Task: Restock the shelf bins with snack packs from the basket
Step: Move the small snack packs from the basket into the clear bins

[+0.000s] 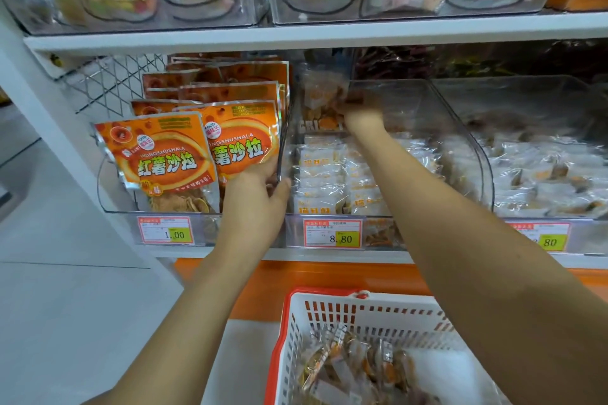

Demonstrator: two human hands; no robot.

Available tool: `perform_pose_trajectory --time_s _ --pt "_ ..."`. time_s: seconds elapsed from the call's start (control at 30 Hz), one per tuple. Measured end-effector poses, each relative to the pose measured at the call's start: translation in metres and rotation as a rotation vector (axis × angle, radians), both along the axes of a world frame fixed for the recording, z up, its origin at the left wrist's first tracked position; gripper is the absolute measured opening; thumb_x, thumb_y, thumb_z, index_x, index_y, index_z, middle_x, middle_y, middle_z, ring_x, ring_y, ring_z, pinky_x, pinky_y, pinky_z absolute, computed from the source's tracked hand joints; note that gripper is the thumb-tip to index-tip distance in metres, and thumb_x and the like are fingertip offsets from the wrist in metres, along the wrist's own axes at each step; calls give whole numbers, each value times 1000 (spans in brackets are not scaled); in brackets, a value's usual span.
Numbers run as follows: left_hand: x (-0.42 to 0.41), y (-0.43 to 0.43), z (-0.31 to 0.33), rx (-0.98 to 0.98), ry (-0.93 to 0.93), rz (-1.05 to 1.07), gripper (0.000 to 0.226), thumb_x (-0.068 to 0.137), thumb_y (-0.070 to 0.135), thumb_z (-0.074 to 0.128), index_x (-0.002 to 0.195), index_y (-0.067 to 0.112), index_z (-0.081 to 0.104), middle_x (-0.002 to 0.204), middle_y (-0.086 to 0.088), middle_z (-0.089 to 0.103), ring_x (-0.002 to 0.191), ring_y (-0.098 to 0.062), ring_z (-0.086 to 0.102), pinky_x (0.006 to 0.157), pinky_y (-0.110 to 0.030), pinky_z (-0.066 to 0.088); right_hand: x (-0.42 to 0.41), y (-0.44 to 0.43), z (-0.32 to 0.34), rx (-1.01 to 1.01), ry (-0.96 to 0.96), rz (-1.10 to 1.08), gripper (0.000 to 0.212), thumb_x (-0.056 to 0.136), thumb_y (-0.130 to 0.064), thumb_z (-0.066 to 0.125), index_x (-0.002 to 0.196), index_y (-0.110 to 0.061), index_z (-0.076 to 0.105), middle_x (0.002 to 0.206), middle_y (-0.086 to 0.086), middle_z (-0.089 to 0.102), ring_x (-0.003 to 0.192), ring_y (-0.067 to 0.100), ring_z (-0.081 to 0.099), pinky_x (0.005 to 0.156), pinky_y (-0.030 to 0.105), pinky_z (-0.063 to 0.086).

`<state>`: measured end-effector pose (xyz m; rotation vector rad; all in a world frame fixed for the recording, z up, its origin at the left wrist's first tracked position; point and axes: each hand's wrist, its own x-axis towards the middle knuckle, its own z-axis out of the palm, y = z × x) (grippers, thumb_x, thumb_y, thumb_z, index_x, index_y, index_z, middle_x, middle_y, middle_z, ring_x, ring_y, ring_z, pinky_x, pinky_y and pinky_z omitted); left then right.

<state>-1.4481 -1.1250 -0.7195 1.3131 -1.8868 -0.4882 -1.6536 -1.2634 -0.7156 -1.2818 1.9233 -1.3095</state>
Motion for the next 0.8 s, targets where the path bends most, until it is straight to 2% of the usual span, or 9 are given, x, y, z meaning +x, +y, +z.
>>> perform_pose_trajectory --time_s 0.07,0.13,0.2,0.27,0.37,0.47,0.57,0.67,0.8 --pt "0 0 -1 -4 -10 13 31 93 13 58 123 18 63 102 -1 70 94 -12 61 76 -21 39 1 1 2 -33 9 -26 24 93 -26 60 106 -7 64 95 3 65 89 20 65 66 20 50" --pt "0 0 -2 -9 -8 13 32 93 14 58 124 18 63 102 0 70 94 -12 61 75 -21 40 3 2 2 -26 22 -16 20 92 -26 62 103 -9 61 89 -3 61 77 12 59 59 11 44" --pt "0 -1 -3 -9 4 4 33 93 14 58 125 19 62 102 -1 70 95 -14 63 76 -22 42 6 2 1 -9 -33 -6 17 88 -24 66 99 -14 57 87 -5 58 70 7 54 57 12 47" --pt "1 -1 -4 -13 3 -4 34 92 13 58 126 19 61 102 -3 70 95 -16 64 76 -23 43 9 6 0 29 -58 -48 27 85 -25 70 100 -12 52 89 -4 57 72 10 54 51 15 41" --pt "3 1 -4 -28 -22 -24 41 90 12 61 130 19 58 103 -1 70 95 -16 63 77 -24 44 12 11 -1 53 -60 -111 47 82 -28 71 117 -5 50 107 7 58 95 21 58 70 25 45" --pt "5 5 -6 -25 -20 -35 47 89 14 63 134 21 55 110 2 68 99 -17 63 82 -28 48 16 22 3 33 -100 -106 48 78 -26 73 117 -3 55 112 12 61 103 27 61 88 33 52" --pt "8 11 -9 -29 -15 -38 49 89 15 64 136 21 53 120 -1 66 109 -20 61 90 -31 49 20 39 14 42 -56 -48 30 86 -20 65 110 -3 63 100 10 65 87 20 64 70 18 51" --pt "13 20 -12 -93 -40 -41 43 91 17 62 133 19 56 117 -1 67 109 -17 61 86 -25 46 30 72 31 -16 52 27 24 90 -26 63 102 -5 67 97 6 67 83 15 62 68 22 44" --pt "22 41 -21 -206 -49 -31 29 93 17 56 122 14 60 113 -5 65 102 -21 61 83 -36 53 42 148 28 -159 187 137 22 89 -27 65 74 -11 60 66 -2 58 61 0 49 56 9 36"
